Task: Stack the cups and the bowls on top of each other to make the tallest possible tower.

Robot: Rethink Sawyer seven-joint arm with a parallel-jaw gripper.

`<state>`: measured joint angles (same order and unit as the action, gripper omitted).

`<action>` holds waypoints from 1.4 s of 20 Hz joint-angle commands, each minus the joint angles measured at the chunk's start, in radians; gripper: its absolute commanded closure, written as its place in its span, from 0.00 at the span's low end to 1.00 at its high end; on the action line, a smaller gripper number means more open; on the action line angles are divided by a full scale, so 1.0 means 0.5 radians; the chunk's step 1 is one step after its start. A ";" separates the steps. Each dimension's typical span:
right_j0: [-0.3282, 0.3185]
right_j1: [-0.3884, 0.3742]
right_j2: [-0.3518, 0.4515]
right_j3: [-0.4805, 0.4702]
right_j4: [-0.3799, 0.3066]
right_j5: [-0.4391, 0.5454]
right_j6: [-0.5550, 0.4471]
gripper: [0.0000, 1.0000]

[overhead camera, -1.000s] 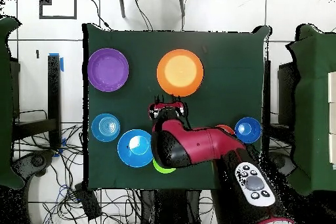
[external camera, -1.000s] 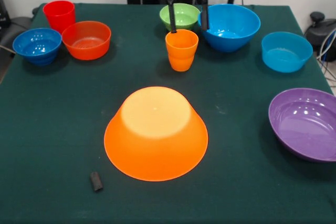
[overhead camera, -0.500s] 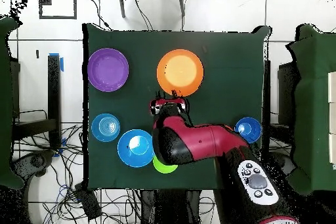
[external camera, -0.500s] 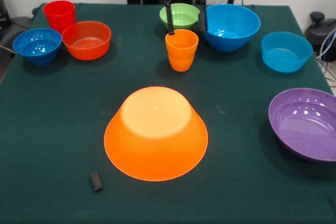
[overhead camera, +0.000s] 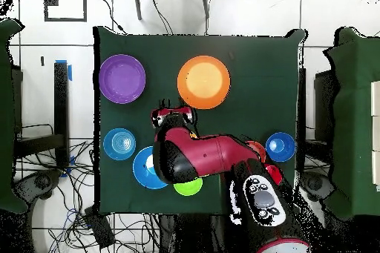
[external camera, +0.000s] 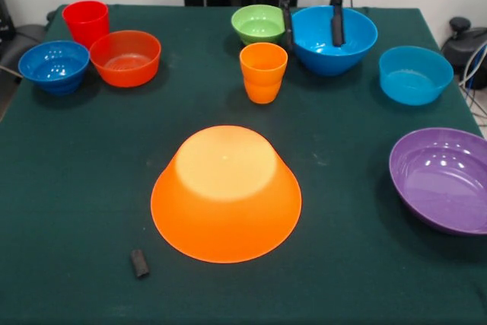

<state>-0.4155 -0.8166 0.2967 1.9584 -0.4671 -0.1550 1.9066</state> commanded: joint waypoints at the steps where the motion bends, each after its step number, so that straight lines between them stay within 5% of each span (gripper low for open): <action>1: 0.033 0.002 -0.028 -0.102 0.070 0.091 0.231 0.00; 8: -0.007 0.074 0.074 -0.117 0.116 0.157 0.222 0.00; 18: -0.018 0.023 0.166 -0.245 0.259 0.614 0.068 0.00; 24: 0.017 -0.144 0.070 -0.066 0.282 0.887 0.025 0.00; 28: -0.001 -0.112 0.074 0.003 0.239 0.893 0.047 0.00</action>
<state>-0.4242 -0.8724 0.3160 1.8984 -0.3498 0.1533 1.9066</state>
